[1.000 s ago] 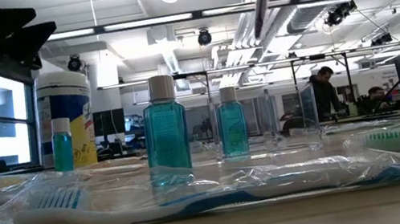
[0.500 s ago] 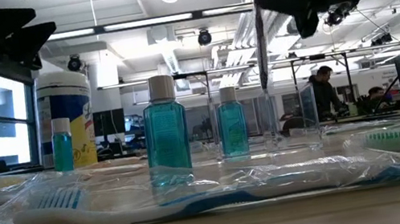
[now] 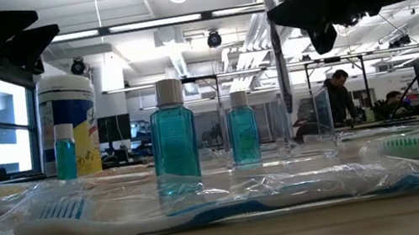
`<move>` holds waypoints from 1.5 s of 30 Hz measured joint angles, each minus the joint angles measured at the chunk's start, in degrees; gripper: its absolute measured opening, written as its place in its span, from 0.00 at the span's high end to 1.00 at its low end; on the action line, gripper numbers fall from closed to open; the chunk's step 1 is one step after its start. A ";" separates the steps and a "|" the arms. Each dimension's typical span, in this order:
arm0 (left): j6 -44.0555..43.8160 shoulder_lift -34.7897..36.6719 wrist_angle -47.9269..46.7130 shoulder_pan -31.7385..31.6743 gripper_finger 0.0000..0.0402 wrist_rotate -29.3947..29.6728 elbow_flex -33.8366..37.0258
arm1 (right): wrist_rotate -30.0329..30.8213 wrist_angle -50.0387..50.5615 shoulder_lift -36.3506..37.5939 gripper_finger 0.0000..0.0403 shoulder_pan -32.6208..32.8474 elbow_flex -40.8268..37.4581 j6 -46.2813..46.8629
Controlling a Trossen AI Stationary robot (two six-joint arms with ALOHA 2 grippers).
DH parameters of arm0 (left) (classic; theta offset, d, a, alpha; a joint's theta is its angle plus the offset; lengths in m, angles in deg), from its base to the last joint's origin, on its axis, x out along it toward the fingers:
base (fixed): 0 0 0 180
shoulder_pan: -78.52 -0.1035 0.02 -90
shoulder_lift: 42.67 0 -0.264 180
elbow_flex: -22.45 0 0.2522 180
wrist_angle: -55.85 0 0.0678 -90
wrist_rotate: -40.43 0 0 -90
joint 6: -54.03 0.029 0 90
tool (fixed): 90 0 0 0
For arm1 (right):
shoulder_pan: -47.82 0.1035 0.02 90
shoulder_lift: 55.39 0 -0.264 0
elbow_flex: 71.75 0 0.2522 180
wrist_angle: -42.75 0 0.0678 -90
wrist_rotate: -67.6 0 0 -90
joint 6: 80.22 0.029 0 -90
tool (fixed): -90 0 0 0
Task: Pick & Place toothbrushing station
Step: Put the middle purple toothbrush into the transparent organizer
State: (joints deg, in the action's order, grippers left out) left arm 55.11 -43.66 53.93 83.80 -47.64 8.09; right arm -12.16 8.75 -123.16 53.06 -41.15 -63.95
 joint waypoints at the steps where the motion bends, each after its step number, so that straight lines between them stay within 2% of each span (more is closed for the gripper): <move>1: 0.00 0.00 0.00 0.00 0.48 0.00 0.00 | -0.06 0.85 0.00 0.99 -0.10 0.00 0.45; 11: 0.13 0.00 0.02 0.00 0.48 0.07 0.00 | -1.40 4.45 -0.02 0.99 -0.13 0.00 3.21; 18: 0.13 0.00 0.04 0.01 0.48 0.13 0.00 | -1.42 4.41 -0.34 0.99 -0.98 0.00 1.69; 32: -0.07 0.00 -0.03 0.01 0.48 0.15 0.00 | -4.05 -2.61 -9.95 0.99 -3.21 0.07 3.16; 40: -0.09 0.00 -0.46 0.01 0.48 0.16 0.00 | -4.19 -3.01 -11.36 0.99 -3.56 0.20 4.44; 45: -0.09 0.00 -1.04 0.00 0.48 0.18 0.00 | -4.18 -2.57 -11.34 0.93 -3.55 0.20 4.48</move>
State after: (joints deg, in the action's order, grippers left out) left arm 55.02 -43.66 52.89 83.80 -47.46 8.09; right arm -16.35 6.17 -134.50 49.50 -40.96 -59.46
